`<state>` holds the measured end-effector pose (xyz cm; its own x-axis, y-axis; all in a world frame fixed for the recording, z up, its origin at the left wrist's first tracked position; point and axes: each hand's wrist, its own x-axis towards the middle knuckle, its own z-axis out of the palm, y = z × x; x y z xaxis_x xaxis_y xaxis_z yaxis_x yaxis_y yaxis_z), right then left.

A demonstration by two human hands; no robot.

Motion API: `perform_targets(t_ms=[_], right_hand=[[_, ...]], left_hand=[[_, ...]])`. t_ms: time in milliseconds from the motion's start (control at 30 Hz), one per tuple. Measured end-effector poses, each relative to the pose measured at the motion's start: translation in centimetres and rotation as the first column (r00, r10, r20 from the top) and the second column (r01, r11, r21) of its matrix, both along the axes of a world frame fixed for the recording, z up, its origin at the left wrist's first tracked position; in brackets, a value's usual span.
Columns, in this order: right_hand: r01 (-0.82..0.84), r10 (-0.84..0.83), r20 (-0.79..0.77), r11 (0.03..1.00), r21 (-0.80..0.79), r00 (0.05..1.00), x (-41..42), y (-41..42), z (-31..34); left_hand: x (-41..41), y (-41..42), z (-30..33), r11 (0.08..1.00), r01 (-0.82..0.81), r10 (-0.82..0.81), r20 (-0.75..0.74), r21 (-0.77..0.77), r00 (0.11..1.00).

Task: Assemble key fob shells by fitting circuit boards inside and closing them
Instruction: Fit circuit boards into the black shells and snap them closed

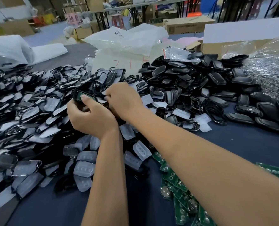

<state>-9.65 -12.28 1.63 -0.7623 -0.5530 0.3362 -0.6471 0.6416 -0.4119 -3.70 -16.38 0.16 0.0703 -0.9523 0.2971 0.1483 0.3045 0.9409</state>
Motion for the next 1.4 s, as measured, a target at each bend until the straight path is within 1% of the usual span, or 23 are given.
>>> perform_targets(t_ms=[67,167,233,300,333,400,467,500,533,600,633,700,767,833,867,933,1033,1100,1133,1200,1267,1400], right_hand=[[0.053,-0.037,0.090,0.981,-0.188,0.995,-0.1,1.6,0.1],[0.167,-0.073,0.221,0.881,-0.442,0.973,-0.2,5.6,0.2],[0.262,-0.078,0.320,0.768,-0.585,0.944,-0.5,8.8,0.0],[0.360,-0.054,0.420,0.617,-0.700,0.906,-0.7,12.4,-0.4],[0.414,-0.045,0.467,0.543,-0.731,0.883,-0.6,14.2,-0.8],[0.500,-0.036,0.540,0.433,-0.750,0.841,-0.3,17.6,-1.5],[0.552,-0.053,0.582,0.395,-0.734,0.812,0.4,20.6,-2.3],[0.570,-0.064,0.598,0.394,-0.721,0.799,0.7,21.8,-2.8],[0.588,-0.077,0.612,0.393,-0.707,0.787,1.1,23.0,-3.3],[0.610,-0.102,0.627,0.398,-0.686,0.772,1.8,24.5,-4.2],[0.612,-0.109,0.628,0.403,-0.680,0.770,2.1,24.9,-4.6],[0.602,-0.104,0.619,0.401,-0.690,0.779,2.5,25.4,-5.0],[0.578,-0.083,0.602,0.408,-0.707,0.794,2.6,25.4,-5.2],[0.555,-0.063,0.590,0.433,-0.710,0.805,2.8,25.3,-5.3],[0.544,-0.049,0.587,0.442,-0.713,0.808,2.9,25.2,-5.2],[0.517,0.015,0.583,0.442,-0.733,0.812,3.3,25.0,-5.0],[0.468,0.181,0.575,0.416,-0.780,0.798,3.8,24.7,-4.5],[0.462,0.247,0.573,0.388,-0.797,0.781,4.0,24.6,-4.4],[0.468,0.264,0.574,0.371,-0.802,0.775,4.0,24.6,-4.3],[0.483,0.298,0.567,0.311,-0.818,0.768,4.1,24.5,-4.4],[0.497,0.341,0.554,0.246,-0.832,0.759,4.1,24.4,-4.4],[0.520,0.394,0.548,0.185,-0.834,0.738,3.9,24.6,-4.3]], left_hand=[[-0.1,0.8,0.2,0.999,0.040,-0.040,0.008,-0.023,0.999],[-0.3,3.2,0.3,0.982,0.170,-0.168,0.039,-0.081,0.985],[-0.5,5.4,0.0,0.949,0.305,-0.298,0.091,-0.084,0.950],[-0.6,7.9,-0.5,0.864,0.501,-0.489,0.154,-0.049,0.859],[-0.7,9.0,-0.9,0.798,0.599,-0.579,0.205,-0.055,0.789],[-0.7,10.9,-1.8,0.626,0.773,-0.693,0.384,-0.101,0.611],[-0.7,12.3,-2.6,0.436,0.894,-0.717,0.562,-0.101,0.413],[-0.7,12.7,-3.0,0.361,0.928,-0.700,0.630,-0.093,0.336],[-0.8,13.0,-3.4,0.305,0.947,-0.665,0.689,-0.099,0.286],[-0.8,13.2,-3.9,0.248,0.960,-0.577,0.775,-0.132,0.256],[-0.9,13.2,-4.1,0.239,0.960,-0.552,0.792,-0.148,0.259],[-1.1,13.1,-4.3,0.241,0.951,-0.512,0.807,-0.194,0.294],[-1.2,13.1,-4.4,0.268,0.931,-0.485,0.800,-0.249,0.354],[-1.0,13.2,-4.3,0.295,0.916,-0.569,0.721,-0.271,0.396],[-0.9,13.2,-4.1,0.296,0.919,-0.644,0.657,-0.260,0.393],[-0.8,13.2,-3.9,0.275,0.943,-0.769,0.545,-0.190,0.334],[-0.8,13.0,-3.6,0.221,0.973,-0.897,0.378,-0.066,0.230],[-0.7,12.8,-3.5,0.165,0.986,-0.949,0.270,-0.011,0.162],[-0.7,12.7,-3.4,0.139,0.990,-0.962,0.240,0.012,0.132],[-0.6,12.6,-3.3,0.098,0.994,-0.974,0.208,0.054,0.084],[-0.7,12.7,-3.4,0.076,0.994,-0.978,0.199,0.082,0.059],[-0.7,12.9,-3.4,0.059,0.994,-0.980,0.196,0.094,0.040]])
